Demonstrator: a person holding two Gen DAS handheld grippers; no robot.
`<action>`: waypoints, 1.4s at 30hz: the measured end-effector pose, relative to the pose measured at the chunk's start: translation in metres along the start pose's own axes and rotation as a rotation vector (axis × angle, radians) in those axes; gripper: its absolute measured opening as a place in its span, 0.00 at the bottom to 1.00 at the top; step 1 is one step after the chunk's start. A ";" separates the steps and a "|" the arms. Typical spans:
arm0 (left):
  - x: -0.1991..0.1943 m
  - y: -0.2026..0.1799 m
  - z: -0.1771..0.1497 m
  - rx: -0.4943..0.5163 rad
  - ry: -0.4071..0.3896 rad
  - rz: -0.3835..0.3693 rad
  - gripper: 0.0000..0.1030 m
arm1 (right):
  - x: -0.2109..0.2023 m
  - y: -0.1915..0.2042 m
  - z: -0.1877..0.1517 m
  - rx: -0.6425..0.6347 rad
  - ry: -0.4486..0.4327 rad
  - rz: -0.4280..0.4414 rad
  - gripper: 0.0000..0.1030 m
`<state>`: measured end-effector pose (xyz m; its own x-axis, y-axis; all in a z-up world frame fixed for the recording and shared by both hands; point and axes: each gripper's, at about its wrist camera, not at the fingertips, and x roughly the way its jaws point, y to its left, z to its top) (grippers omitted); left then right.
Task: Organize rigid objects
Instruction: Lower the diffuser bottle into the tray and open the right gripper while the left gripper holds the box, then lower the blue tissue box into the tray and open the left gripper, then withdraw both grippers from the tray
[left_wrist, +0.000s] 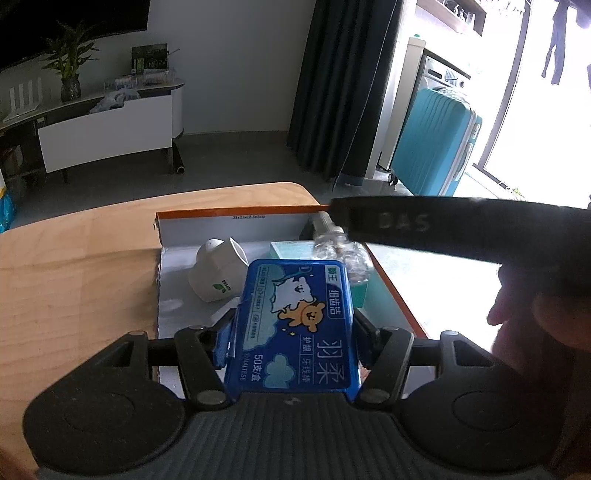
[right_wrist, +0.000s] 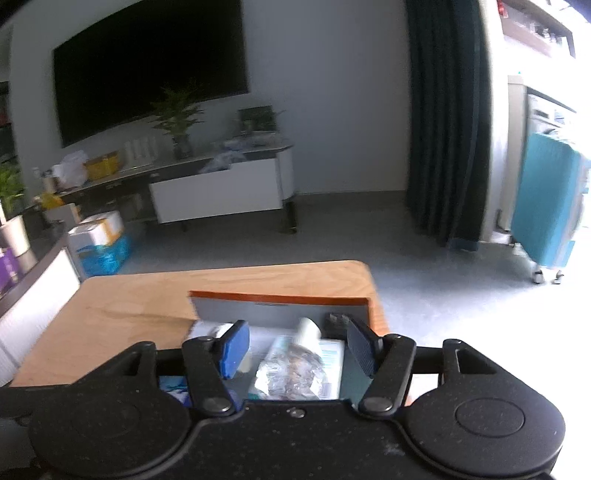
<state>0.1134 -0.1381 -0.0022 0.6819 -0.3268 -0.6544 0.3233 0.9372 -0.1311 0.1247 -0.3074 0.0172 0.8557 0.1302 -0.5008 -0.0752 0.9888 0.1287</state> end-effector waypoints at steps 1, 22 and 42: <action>0.000 0.000 0.000 -0.001 0.001 0.000 0.61 | -0.006 -0.003 -0.002 0.012 -0.013 0.002 0.70; -0.011 -0.008 0.006 0.003 -0.012 -0.021 0.91 | -0.096 -0.020 -0.021 0.050 -0.120 -0.072 0.73; -0.074 -0.003 -0.039 -0.091 0.056 0.208 1.00 | -0.137 0.007 -0.070 -0.028 -0.060 -0.032 0.79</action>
<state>0.0362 -0.1122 0.0180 0.6894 -0.1204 -0.7144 0.1169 0.9917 -0.0543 -0.0287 -0.3127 0.0264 0.8870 0.0952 -0.4518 -0.0613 0.9941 0.0892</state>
